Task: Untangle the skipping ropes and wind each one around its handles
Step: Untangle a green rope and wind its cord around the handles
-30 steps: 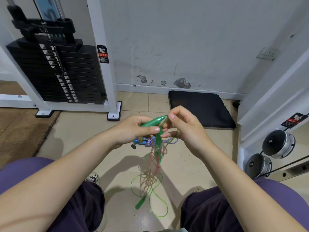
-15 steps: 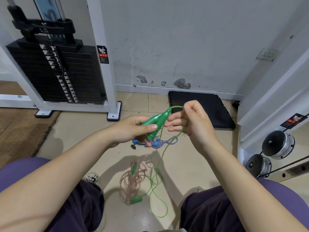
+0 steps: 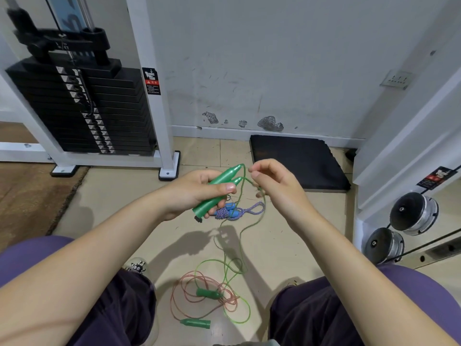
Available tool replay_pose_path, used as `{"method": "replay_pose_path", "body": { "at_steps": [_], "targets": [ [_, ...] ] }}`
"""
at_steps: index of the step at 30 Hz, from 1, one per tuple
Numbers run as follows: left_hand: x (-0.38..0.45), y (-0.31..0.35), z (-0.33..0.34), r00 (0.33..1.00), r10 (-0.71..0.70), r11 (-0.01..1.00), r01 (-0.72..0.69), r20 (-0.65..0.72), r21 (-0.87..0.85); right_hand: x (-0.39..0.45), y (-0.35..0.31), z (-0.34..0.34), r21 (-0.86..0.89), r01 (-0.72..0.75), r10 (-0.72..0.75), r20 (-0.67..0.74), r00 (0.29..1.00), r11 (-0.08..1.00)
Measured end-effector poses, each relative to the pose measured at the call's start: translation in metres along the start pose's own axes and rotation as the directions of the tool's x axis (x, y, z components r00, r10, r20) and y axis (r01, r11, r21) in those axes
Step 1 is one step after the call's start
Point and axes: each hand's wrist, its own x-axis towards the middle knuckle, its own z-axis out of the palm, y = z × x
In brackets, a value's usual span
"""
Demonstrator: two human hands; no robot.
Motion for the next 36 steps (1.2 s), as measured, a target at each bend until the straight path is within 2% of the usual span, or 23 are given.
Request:
{"method": "replay_pose_path", "body": {
  "at_steps": [2,5,8,16,18,22,24,26,28,30,33,36],
  "targets": [
    [-0.001,0.000,0.002,0.999,0.000,1.000,-0.001,0.034,0.021,0.000,0.002,0.000,-0.032,0.068,-0.066,0.047,0.997,0.997],
    [-0.003,0.000,0.005,0.996,-0.001,0.999,-0.002,0.090,0.033,-0.003,0.001,0.003,0.037,0.119,-0.124,0.171,0.977,0.992],
    [-0.004,0.001,0.007,0.992,0.000,0.999,-0.007,0.127,0.050,-0.005,0.000,0.005,0.062,0.155,-0.164,0.197,0.966,0.986],
    [-0.005,0.000,0.007,0.995,-0.027,0.996,0.019,0.095,0.089,-0.005,0.002,0.008,-0.011,0.059,-0.054,0.263,0.963,0.998],
    [-0.004,0.001,0.006,0.992,-0.037,0.996,0.027,0.119,0.079,-0.004,0.001,0.007,-0.017,0.064,-0.058,0.239,0.969,0.998],
    [-0.005,0.002,0.001,0.979,-0.101,0.991,0.083,0.178,0.103,0.000,-0.002,-0.004,0.082,0.041,-0.050,0.112,0.992,0.996],
    [-0.005,0.002,0.001,0.980,-0.086,0.992,0.068,0.180,0.105,0.002,-0.002,-0.007,0.102,0.036,-0.045,0.087,0.995,0.994],
    [-0.004,0.004,0.002,0.993,-0.024,0.999,0.021,0.119,0.029,0.003,-0.001,-0.008,0.116,0.027,-0.036,0.075,0.997,0.993],
    [-0.001,0.007,0.000,0.998,0.023,0.994,-0.029,-0.060,-0.104,0.004,0.001,-0.009,0.129,0.001,-0.008,0.051,0.999,0.992],
    [0.002,0.009,-0.006,0.967,0.052,0.983,-0.093,-0.250,-0.155,0.006,0.003,-0.010,0.102,-0.023,0.021,0.025,0.999,0.995],
    [0.004,0.005,-0.010,0.926,0.078,0.989,-0.119,-0.370,-0.088,0.007,0.009,-0.007,-0.029,-0.040,0.039,-0.024,0.999,0.999],
    [0.004,0.001,-0.009,0.931,0.052,0.998,-0.038,-0.363,0.045,0.006,0.010,-0.002,-0.206,-0.022,0.026,0.018,0.999,0.978]
  ]
}}
